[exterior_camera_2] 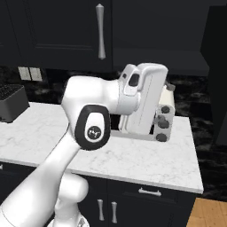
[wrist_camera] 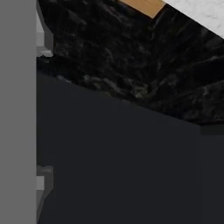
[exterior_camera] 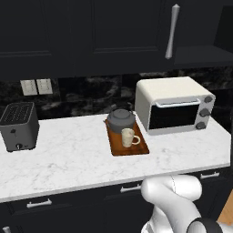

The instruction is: Pick the kettle from the counter and place it on the tray. Then pick the mug from the cabinet and place it on the tray. Then close the cabinet doors.

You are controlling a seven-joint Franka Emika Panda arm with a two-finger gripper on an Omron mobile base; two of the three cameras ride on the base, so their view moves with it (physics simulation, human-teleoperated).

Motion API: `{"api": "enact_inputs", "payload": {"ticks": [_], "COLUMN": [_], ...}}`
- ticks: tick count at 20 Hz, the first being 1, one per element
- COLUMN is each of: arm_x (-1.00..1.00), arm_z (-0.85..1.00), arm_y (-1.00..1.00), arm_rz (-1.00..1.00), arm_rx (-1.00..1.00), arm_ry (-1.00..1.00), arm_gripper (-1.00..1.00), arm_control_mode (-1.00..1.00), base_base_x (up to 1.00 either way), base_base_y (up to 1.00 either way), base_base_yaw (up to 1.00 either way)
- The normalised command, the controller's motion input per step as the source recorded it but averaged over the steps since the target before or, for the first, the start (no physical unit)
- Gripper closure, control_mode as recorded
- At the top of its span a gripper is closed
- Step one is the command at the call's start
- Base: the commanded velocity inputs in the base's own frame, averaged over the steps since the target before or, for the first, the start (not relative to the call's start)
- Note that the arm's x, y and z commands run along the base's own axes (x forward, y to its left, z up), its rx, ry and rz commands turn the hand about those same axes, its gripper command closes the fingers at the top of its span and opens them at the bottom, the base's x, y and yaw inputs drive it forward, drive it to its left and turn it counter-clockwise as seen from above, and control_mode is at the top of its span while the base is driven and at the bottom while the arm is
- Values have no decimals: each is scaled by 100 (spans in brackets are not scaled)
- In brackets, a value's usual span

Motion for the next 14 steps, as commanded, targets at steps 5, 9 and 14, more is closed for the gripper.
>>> {"api": "enact_inputs", "payload": {"ticks": [5,9,14], "arm_x": [-47,-45,-54], "arm_z": [0,0,1], "arm_y": [-37,-58,-64], "arm_rz": [-31,-24,-10], "arm_rx": [0,0,0], "arm_ry": [-5,-11,-23], "arm_gripper": [-100,-100,-100], "arm_control_mode": [-100,-100,-100], "base_base_x": [0,0,0], "base_base_y": [0,0,0], "base_base_yaw": [0,0,0]}}
